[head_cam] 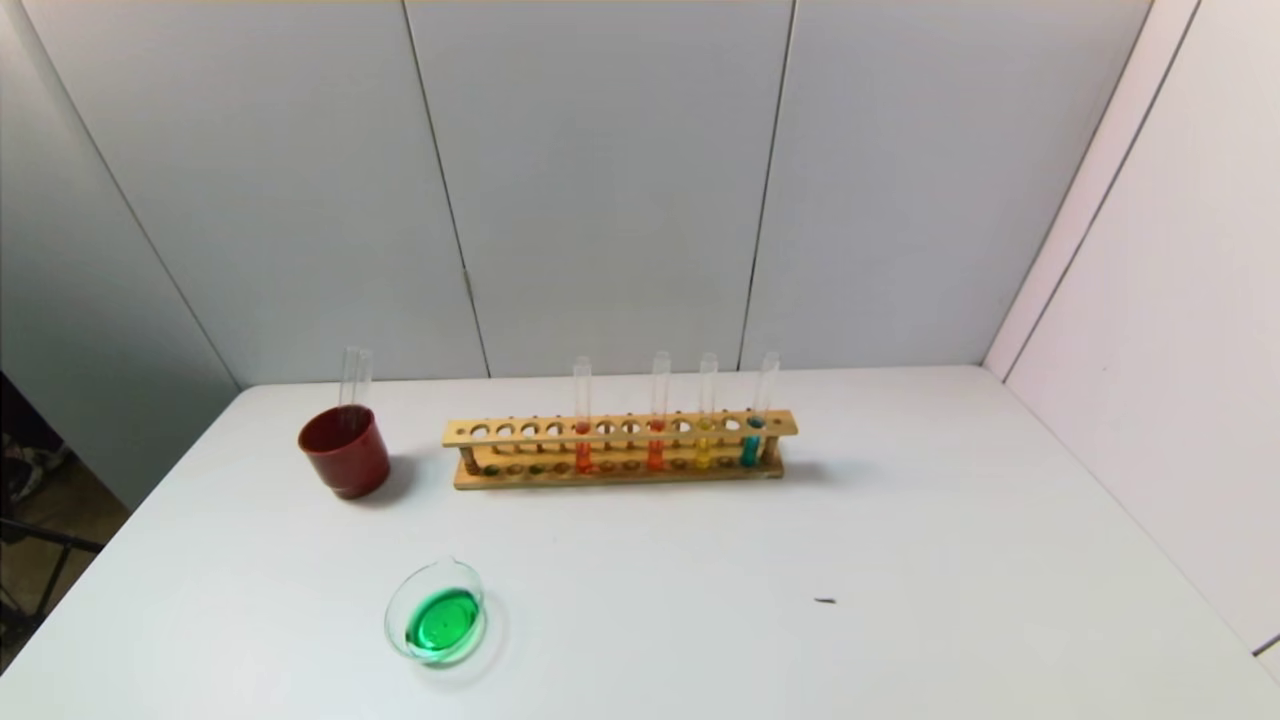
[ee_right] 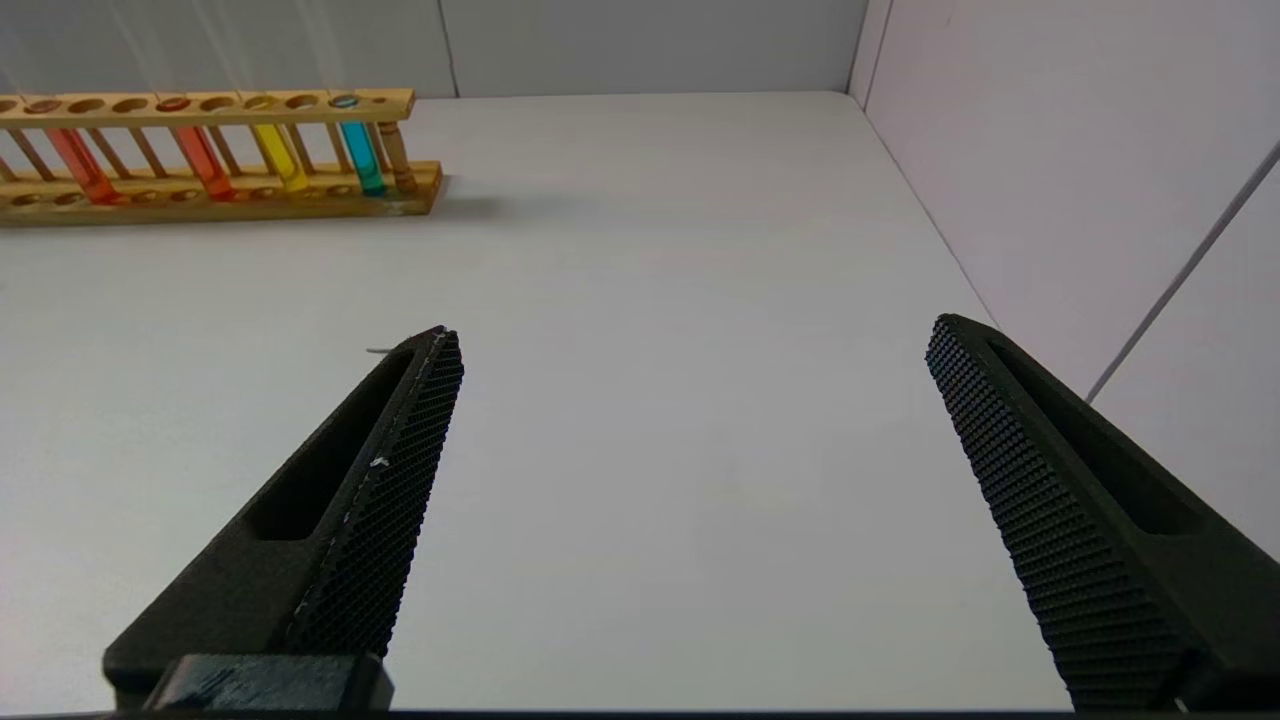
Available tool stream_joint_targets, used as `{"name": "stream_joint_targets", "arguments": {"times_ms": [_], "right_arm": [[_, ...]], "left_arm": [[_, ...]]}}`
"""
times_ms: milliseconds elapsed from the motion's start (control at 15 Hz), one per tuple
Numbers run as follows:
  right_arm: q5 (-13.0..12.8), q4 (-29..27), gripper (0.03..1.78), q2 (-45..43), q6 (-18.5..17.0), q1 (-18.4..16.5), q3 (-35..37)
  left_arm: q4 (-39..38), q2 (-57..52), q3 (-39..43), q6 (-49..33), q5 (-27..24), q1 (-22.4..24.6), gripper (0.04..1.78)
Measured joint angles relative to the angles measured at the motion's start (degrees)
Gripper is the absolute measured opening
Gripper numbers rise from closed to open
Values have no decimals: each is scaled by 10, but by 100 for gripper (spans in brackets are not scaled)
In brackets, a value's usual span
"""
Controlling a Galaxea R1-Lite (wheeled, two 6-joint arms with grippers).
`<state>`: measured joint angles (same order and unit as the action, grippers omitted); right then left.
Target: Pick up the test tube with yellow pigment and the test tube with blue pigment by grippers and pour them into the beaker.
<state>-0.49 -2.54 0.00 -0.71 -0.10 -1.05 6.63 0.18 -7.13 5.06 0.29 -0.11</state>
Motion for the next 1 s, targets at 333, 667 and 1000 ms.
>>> {"name": "stream_joint_targets", "arguments": {"times_ms": [333, 667, 1000], "right_arm": [[0, 0, 170, 0, 0, 0, 0], [0, 0, 170, 0, 0, 0, 0], [0, 1, 170, 0, 0, 0, 0]], "left_arm": [[-63, -3, 68, -31, -11, 0, 175], [-65, -3, 71, -39, -8, 0, 175], [-65, -3, 71, -39, -8, 0, 175]]}}
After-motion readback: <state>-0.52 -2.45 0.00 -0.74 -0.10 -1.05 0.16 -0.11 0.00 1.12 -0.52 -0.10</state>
